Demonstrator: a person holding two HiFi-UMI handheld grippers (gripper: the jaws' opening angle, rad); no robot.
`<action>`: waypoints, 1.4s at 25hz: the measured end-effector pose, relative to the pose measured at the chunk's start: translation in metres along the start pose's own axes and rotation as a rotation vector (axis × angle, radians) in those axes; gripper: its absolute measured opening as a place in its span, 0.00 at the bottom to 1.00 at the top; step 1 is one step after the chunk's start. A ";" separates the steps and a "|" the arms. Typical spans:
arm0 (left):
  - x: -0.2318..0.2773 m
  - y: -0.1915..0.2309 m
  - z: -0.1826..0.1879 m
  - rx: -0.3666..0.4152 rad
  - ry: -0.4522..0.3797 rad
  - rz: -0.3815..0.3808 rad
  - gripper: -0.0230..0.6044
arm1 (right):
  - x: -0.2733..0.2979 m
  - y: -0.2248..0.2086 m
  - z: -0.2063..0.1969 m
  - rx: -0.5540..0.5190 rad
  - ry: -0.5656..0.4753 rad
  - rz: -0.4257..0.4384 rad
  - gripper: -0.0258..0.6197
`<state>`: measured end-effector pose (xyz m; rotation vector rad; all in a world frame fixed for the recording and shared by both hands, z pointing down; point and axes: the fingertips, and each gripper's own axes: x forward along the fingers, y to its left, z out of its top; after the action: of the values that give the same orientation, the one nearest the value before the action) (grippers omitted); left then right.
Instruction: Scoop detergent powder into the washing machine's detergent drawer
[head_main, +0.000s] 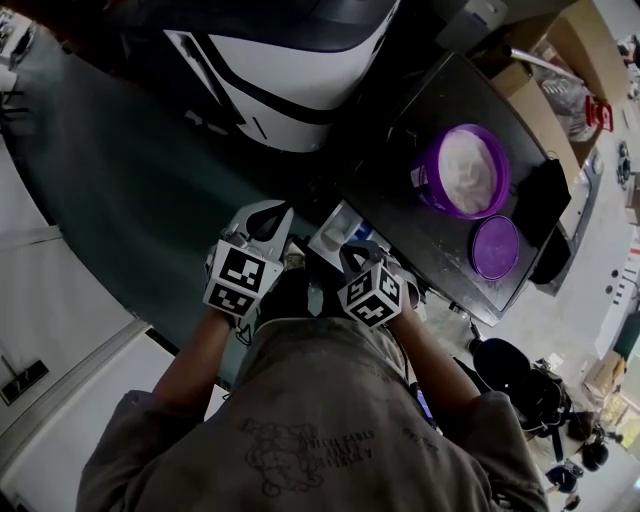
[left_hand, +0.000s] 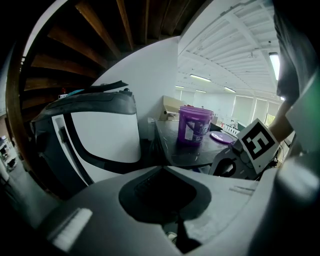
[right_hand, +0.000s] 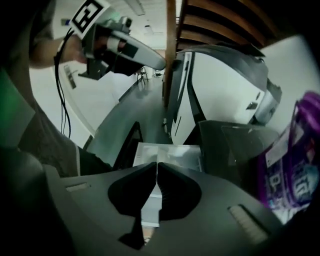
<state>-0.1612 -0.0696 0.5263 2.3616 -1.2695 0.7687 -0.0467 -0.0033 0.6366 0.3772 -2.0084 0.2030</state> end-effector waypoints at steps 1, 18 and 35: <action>0.000 0.000 0.001 0.000 -0.002 0.000 0.04 | 0.000 0.000 0.000 -0.033 0.008 -0.014 0.10; -0.008 -0.006 0.001 0.016 -0.034 -0.015 0.04 | -0.014 -0.008 0.010 -0.099 -0.030 -0.181 0.10; -0.028 -0.018 -0.006 0.057 -0.051 -0.035 0.04 | -0.009 0.010 0.002 -0.081 0.025 -0.217 0.10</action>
<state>-0.1608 -0.0387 0.5134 2.4563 -1.2388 0.7476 -0.0482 0.0066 0.6282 0.5339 -1.9278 -0.0086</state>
